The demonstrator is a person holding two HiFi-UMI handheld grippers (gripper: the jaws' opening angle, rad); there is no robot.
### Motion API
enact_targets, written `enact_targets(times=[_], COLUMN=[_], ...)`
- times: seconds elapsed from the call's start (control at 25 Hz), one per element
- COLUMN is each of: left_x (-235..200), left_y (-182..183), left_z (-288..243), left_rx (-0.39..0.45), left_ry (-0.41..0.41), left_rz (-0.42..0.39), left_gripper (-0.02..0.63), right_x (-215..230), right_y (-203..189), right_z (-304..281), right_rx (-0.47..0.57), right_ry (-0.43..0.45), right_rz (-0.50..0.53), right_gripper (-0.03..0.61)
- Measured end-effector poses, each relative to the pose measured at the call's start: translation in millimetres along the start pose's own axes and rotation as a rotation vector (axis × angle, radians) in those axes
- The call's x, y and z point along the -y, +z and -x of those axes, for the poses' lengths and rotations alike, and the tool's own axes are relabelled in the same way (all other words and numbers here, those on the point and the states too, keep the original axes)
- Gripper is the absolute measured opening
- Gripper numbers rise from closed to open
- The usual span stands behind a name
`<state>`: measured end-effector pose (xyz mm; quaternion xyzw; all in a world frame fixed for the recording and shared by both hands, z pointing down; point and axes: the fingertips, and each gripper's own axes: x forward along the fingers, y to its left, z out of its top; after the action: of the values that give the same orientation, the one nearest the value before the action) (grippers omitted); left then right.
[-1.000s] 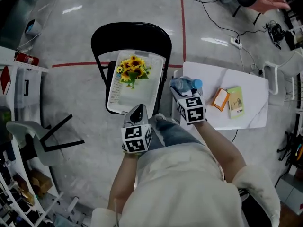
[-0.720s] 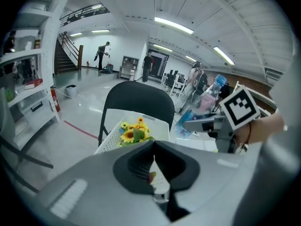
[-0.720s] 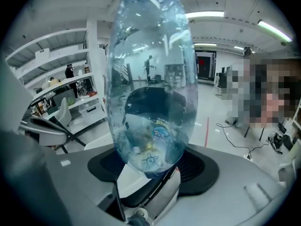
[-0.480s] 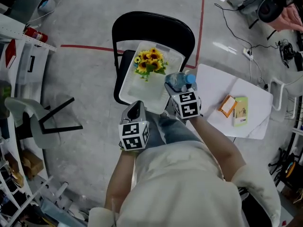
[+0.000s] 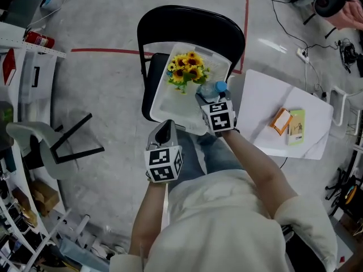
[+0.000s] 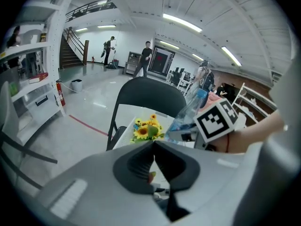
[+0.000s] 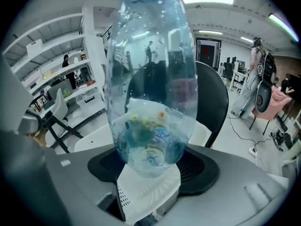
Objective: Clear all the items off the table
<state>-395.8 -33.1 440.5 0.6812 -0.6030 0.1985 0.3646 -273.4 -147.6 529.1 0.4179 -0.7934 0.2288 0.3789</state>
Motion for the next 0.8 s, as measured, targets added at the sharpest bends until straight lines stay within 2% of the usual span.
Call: enact_targets(times=[0.28, 0.8], left_x=[-11.4, -16.6], left_y=[3.8, 13.8], left_z=[-16.0, -44.4], left_rx=[-0.031, -0.049], left_ry=[-0.021, -0.043], left_rz=[-0.006, -0.003], left_gripper=[0.011, 0.01], right_x=[11.4, 22.1], right_y=[-11.1, -25.9], right_z=[-40.8, -78.3], right_rx=[-0.079, -0.191], right_ry=[-0.055, -0.118], right_rz=[-0.104, -0.17], right_gripper=[0.325, 0.325])
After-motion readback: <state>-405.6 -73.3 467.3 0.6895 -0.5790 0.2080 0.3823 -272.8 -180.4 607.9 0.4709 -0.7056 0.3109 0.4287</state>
